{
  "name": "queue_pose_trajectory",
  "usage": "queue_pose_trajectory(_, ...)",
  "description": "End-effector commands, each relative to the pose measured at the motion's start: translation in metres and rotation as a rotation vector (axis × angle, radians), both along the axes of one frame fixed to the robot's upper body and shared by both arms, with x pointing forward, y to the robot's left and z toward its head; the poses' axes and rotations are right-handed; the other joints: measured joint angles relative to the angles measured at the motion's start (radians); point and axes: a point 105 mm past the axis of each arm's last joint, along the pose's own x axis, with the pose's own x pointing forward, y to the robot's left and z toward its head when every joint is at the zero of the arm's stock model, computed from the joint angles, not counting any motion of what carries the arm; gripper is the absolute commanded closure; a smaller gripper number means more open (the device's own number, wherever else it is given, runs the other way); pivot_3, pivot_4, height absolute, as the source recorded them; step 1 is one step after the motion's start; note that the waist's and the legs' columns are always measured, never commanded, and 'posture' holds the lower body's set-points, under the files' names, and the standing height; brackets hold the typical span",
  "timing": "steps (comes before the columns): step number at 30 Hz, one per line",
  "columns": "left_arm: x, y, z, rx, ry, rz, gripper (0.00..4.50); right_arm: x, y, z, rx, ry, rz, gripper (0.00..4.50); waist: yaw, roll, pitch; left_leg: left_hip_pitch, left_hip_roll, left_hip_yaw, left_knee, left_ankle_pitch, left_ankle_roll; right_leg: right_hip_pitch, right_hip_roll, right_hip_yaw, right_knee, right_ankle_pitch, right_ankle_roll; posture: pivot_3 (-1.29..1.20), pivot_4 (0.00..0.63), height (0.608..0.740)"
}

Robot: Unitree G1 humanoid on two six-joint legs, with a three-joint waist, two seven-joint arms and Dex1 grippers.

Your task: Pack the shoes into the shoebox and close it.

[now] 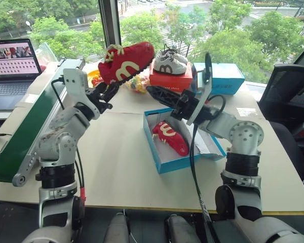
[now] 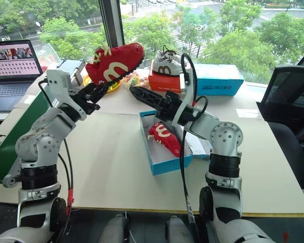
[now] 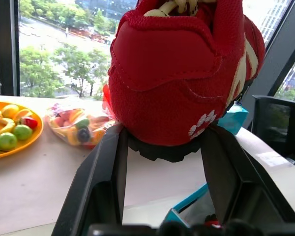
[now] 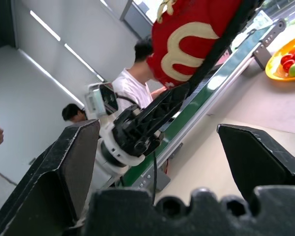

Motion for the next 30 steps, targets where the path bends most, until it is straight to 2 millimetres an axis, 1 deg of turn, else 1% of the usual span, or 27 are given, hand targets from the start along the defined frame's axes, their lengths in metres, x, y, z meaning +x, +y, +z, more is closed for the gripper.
queue_pose_trajectory(1, -0.016, -0.015, 0.013, -0.015, -0.044, -0.042, 2.72, 0.006, -0.016, 0.024, 0.082, -0.041, -0.059, 0.00, -0.001, 0.000, 0.000, 0.000, 0.000, 0.000, 0.000, 0.000, 0.000, 0.000, 0.000, 0.000, 0.000, 0.000, 0.000, 0.00, 0.150, 0.740)
queue_pose_trajectory(4, -0.019, -0.019, 0.009, -0.028, -0.024, -0.042, 2.72, 0.010, -0.021, 0.029, 0.111, -0.033, -0.080, 0.00, -0.004, 0.000, 0.000, 0.000, 0.000, 0.000, 0.000, 0.000, 0.000, 0.000, 0.000, 0.000, 0.000, 0.000, 0.000, 0.00, 0.150, 0.740)
queue_pose_trajectory(6, -0.021, -0.027, 0.006, -0.048, -0.010, -0.060, 2.72, 0.015, -0.024, 0.031, 0.117, -0.028, -0.099, 0.00, -0.005, 0.000, 0.000, 0.000, 0.000, 0.000, 0.000, 0.000, 0.000, 0.000, 0.000, 0.000, 0.000, 0.000, 0.000, 0.00, 0.150, 0.740)
queue_pose_trajectory(12, -0.027, -0.040, -0.002, -0.046, 0.015, -0.093, 2.72, 0.017, -0.024, 0.036, 0.122, -0.036, -0.107, 0.00, -0.004, 0.000, 0.000, 0.000, 0.000, -0.001, 0.000, 0.000, 0.000, 0.000, 0.000, 0.000, 0.000, 0.000, 0.000, 0.00, 0.150, 0.740)
queue_pose_trajectory(17, -0.028, -0.051, -0.001, -0.056, 0.018, -0.122, 2.72, 0.018, -0.020, 0.034, 0.112, -0.031, -0.108, 0.00, -0.004, 0.000, 0.000, 0.000, -0.001, -0.001, 0.000, 0.000, 0.000, 0.000, 0.000, 0.000, 0.000, 0.000, 0.000, 0.00, 0.150, 0.740)
queue_pose_trajectory(23, -0.032, -0.062, -0.002, -0.042, 0.020, -0.158, 2.72, 0.024, -0.019, 0.030, 0.105, -0.020, -0.132, 0.00, -0.004, 0.000, 0.000, 0.000, -0.001, -0.001, 0.000, 0.000, 0.000, 0.000, 0.000, 0.000, -0.001, 0.000, 0.000, 0.00, 0.150, 0.740)
queue_pose_trajectory(27, -0.033, -0.065, -0.005, -0.034, 0.026, -0.168, 2.72, 0.029, -0.021, 0.029, 0.116, -0.010, -0.159, 1.09, -0.004, 0.000, 0.000, 0.000, -0.001, -0.001, 0.000, 0.000, 0.000, 0.000, 0.000, 0.000, -0.001, 0.000, 0.000, 0.00, 0.150, 0.740)
queue_pose_trajectory(29, -0.032, -0.064, -0.005, -0.038, 0.029, -0.163, 2.72, 0.030, -0.022, 0.030, 0.121, -0.010, -0.164, 1.72, -0.004, 0.000, 0.000, 0.000, -0.001, -0.001, 0.000, 0.000, 0.000, 0.000, 0.000, 0.000, -0.001, 0.000, 0.000, 0.00, 0.150, 0.740)
queue_pose_trajectory(30, -0.032, -0.064, -0.005, -0.038, 0.029, -0.162, 2.72, 0.031, -0.022, 0.030, 0.122, -0.011, -0.164, 2.17, -0.004, 0.000, 0.000, 0.000, -0.001, -0.001, 0.000, 0.000, 0.000, 0.000, 0.000, 0.000, -0.001, 0.000, 0.000, 0.00, 0.150, 0.740)
